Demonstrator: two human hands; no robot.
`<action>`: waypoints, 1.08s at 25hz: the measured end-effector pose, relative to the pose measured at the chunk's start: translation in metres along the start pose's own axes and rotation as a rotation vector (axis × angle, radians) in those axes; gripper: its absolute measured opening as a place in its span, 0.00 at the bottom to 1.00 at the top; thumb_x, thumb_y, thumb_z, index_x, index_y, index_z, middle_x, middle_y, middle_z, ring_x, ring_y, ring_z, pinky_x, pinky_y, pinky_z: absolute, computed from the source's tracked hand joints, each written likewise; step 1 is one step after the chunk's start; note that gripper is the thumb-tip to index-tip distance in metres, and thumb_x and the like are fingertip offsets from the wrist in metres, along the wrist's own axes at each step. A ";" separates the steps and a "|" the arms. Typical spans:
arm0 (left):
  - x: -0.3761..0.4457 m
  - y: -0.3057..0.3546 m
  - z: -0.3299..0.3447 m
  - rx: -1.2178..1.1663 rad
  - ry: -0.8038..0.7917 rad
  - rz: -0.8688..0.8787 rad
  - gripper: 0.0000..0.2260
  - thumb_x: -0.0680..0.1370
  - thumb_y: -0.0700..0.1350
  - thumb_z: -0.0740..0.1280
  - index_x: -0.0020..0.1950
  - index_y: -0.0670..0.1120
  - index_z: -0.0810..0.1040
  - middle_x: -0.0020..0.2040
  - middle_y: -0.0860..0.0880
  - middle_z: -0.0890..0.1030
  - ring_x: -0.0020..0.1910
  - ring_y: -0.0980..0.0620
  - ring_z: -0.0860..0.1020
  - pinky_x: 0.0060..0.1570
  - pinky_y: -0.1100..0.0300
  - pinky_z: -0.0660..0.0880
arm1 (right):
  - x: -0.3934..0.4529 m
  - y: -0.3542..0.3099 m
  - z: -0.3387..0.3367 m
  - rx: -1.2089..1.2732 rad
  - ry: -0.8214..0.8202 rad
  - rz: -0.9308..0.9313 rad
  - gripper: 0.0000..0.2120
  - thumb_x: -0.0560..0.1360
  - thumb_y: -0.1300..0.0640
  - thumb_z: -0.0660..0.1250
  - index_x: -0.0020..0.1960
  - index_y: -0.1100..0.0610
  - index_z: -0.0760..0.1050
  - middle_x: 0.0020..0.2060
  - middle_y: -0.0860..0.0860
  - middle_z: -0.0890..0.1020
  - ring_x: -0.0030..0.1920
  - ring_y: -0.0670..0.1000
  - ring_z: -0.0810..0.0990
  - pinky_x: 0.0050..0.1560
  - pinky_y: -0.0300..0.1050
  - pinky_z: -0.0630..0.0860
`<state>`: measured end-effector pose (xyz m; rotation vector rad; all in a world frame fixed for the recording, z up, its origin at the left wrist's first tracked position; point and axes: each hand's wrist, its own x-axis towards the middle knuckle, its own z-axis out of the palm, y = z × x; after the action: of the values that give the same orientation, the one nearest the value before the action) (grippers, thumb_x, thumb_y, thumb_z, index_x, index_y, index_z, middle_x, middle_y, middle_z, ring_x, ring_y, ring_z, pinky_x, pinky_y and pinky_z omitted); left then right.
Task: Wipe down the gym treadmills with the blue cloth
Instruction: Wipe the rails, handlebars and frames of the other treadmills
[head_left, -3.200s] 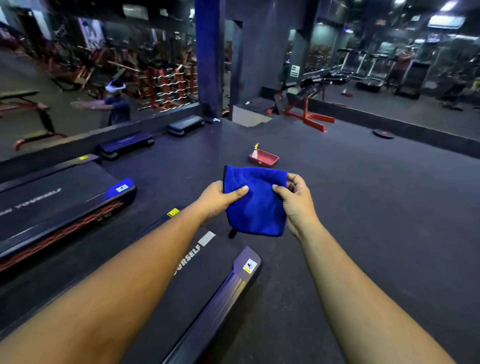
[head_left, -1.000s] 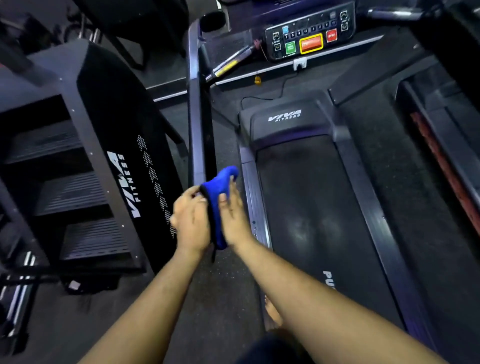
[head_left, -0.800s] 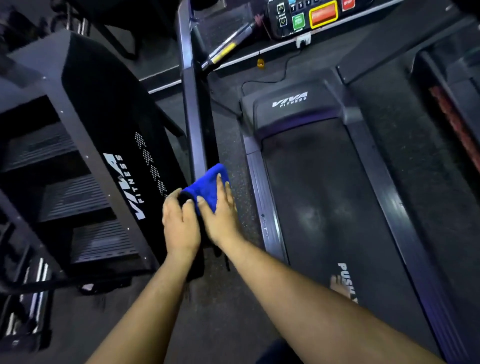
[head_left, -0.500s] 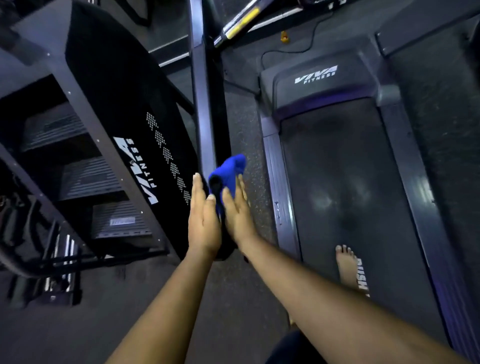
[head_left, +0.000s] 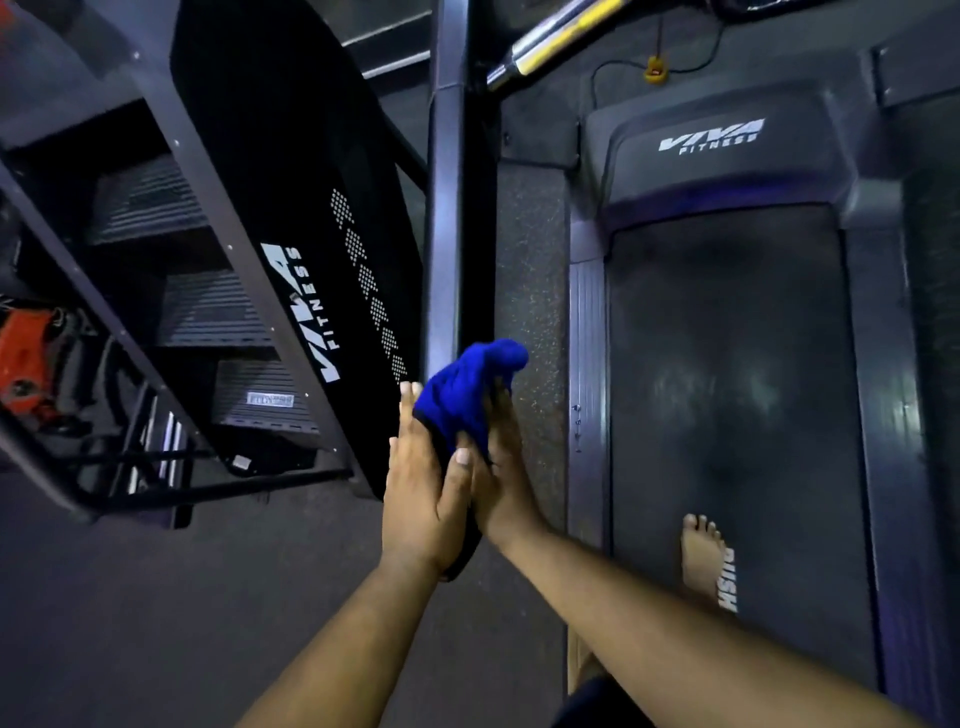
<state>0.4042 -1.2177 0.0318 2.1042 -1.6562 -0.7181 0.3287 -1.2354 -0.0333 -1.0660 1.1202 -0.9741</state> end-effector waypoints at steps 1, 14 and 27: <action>0.000 0.000 0.000 0.025 -0.003 -0.004 0.38 0.79 0.69 0.47 0.82 0.47 0.50 0.82 0.49 0.50 0.81 0.53 0.48 0.75 0.36 0.55 | 0.013 -0.003 -0.003 -0.026 -0.014 -0.018 0.33 0.79 0.41 0.54 0.80 0.47 0.49 0.81 0.51 0.48 0.81 0.51 0.44 0.79 0.60 0.47; 0.020 0.009 -0.010 0.450 -0.088 0.019 0.38 0.79 0.68 0.46 0.82 0.47 0.44 0.82 0.50 0.40 0.80 0.54 0.40 0.77 0.39 0.43 | 0.113 -0.037 -0.021 -0.178 -0.018 -0.148 0.32 0.80 0.46 0.60 0.80 0.47 0.50 0.81 0.56 0.48 0.81 0.55 0.45 0.78 0.63 0.48; 0.120 0.036 0.000 0.393 -0.070 0.078 0.41 0.77 0.71 0.42 0.82 0.46 0.44 0.81 0.51 0.40 0.80 0.54 0.38 0.78 0.47 0.44 | 0.250 -0.064 -0.037 -0.212 0.026 -0.281 0.32 0.80 0.40 0.54 0.79 0.53 0.59 0.80 0.56 0.52 0.81 0.54 0.45 0.79 0.60 0.44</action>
<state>0.3980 -1.3426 0.0327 2.2748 -2.0424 -0.4755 0.3315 -1.4957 -0.0254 -1.4141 1.1320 -1.1085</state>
